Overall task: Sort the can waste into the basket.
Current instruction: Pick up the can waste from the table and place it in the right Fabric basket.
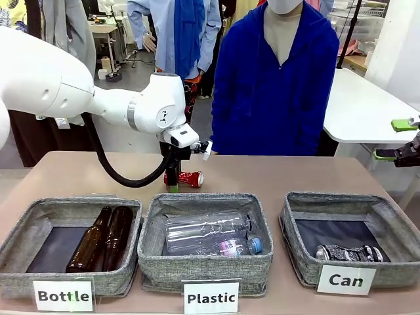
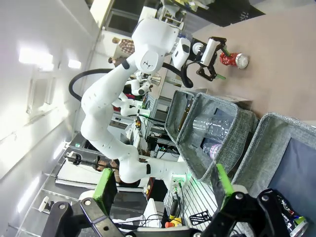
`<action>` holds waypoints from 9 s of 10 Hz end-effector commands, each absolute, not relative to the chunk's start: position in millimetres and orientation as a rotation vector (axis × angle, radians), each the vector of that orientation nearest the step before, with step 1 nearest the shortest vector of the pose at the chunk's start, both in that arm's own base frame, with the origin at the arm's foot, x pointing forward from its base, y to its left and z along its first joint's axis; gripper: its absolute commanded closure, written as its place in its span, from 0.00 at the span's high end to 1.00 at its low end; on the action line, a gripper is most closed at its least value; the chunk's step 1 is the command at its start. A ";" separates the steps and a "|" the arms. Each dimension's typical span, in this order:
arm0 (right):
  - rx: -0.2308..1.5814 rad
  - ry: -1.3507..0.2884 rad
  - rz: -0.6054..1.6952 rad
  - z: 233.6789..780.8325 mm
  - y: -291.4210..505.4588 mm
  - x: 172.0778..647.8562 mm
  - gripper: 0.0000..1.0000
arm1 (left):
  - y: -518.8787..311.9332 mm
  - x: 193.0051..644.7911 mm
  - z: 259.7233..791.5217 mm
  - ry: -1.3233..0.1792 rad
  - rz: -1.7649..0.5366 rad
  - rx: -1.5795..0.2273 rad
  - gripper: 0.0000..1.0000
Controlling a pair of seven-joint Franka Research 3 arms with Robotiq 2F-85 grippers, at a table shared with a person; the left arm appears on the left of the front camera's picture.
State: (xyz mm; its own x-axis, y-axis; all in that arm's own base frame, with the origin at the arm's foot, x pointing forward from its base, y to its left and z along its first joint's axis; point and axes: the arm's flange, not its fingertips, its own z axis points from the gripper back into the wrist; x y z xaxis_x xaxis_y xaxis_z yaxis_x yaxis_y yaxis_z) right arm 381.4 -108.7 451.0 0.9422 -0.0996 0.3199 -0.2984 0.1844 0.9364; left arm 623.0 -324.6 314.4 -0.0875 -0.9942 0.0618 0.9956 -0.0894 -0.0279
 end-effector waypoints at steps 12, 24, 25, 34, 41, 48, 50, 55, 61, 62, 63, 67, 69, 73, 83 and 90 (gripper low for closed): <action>1.386 -0.346 0.166 451.9 -111.1 380.2 1.00 | -320.1 625.1 309.2 0.037 -1.667 -0.068 0.00; 1.386 -0.346 0.166 451.9 -111.1 380.2 1.00 | -319.3 617.9 325.2 -0.006 -1.651 -0.090 0.59; 1.386 -0.346 0.166 451.9 -111.1 380.2 1.00 | -319.3 617.6 325.9 -0.008 -1.653 -0.089 1.00; 1.386 -0.346 0.166 451.9 -111.1 380.2 1.00 | -313.6 596.8 382.5 -0.044 -1.634 -0.077 1.00; 1.386 -0.346 0.166 451.9 -111.1 380.2 1.00 | -311.6 583.5 427.3 -0.130 -1.708 -0.042 1.00; 1.386 -0.346 0.166 451.9 -111.1 380.2 1.00 | -312.4 610.9 334.3 -0.086 -1.748 -0.030 1.00; 1.386 -0.346 0.166 451.9 -111.1 380.2 1.00 | -314.8 613.0 321.4 -0.079 -1.756 -0.033 1.00; 1.386 -0.346 0.166 451.9 -111.1 380.2 1.00 | -327.8 617.0 309.5 -0.029 -1.759 -0.017 1.00; 1.386 -0.346 0.166 451.9 -111.1 380.2 1.00 | -334.0 624.8 314.7 -0.115 -1.726 0.007 1.00; 1.386 -0.346 0.166 451.9 -111.1 380.2 1.00 | -331.9 628.1 314.3 -0.130 -1.711 0.014 1.00; 1.386 -0.346 0.166 451.9 -111.1 380.2 1.00 | -333.6 630.9 315.7 -0.145 -1.705 0.014 1.00; 1.386 -0.346 0.166 451.9 -111.1 380.2 1.00 | -334.2 651.2 305.0 -0.117 -1.646 0.027 1.00; 1.386 -0.346 0.166 451.9 -111.1 380.2 1.00 | -332.5 655.0 298.8 -0.080 -1.640 0.021 1.00; 1.386 -0.346 0.166 451.9 -111.1 380.2 1.00 | -330.7 654.3 296.7 -0.041 -1.653 0.016 0.41; 1.386 -0.346 0.166 451.9 -111.1 380.2 1.00 | -308.0 604.6 397.8 -0.105 -1.466 -0.037 0.00; 1.386 -0.346 0.166 451.9 -111.1 380.2 1.00 | -257.7 440.4 454.6 -0.039 -1.402 -0.290 0.00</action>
State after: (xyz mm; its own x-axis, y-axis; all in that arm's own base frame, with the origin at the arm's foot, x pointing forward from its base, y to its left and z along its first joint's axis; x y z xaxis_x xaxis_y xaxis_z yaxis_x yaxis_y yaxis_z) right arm 381.3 -108.9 451.0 0.9422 -0.0998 0.3199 -0.2984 0.1844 0.9365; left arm 457.8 -274.4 468.8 0.1790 -0.9723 0.1506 0.9674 0.1461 -0.2067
